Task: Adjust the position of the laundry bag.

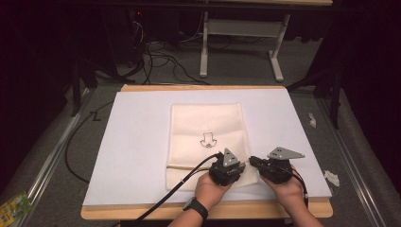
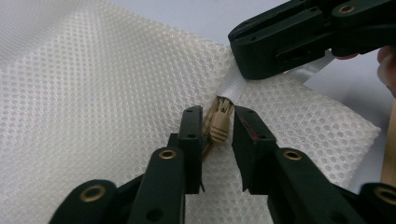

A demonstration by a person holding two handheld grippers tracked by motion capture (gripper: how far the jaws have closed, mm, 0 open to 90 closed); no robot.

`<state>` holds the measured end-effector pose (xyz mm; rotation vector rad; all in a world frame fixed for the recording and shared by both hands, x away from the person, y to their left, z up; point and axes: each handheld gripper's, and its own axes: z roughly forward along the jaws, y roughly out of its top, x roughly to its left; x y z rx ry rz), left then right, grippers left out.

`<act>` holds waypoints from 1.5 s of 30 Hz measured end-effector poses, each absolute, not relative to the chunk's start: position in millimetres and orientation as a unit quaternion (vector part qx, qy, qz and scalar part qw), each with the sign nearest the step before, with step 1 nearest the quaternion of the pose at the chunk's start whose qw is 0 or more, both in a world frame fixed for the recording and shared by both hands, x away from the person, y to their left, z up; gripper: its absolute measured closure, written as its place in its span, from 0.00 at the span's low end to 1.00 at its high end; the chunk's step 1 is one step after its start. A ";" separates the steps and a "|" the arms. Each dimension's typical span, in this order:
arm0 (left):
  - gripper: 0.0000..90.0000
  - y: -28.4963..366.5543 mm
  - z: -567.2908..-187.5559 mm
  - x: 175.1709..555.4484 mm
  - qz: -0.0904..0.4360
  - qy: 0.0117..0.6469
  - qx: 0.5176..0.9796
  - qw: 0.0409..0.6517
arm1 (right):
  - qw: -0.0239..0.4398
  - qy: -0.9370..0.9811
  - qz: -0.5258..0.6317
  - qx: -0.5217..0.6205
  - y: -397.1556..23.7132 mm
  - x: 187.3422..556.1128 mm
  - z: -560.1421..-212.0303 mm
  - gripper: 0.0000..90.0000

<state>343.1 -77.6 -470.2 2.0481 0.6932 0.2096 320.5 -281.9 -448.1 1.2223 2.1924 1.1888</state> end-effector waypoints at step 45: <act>0.97 -80.0 -472.1 338.8 0.085 0.277 0.831 0.475 | 0.189 0.780 0.415 0.428 -281.7 319.4 -448.4 0.95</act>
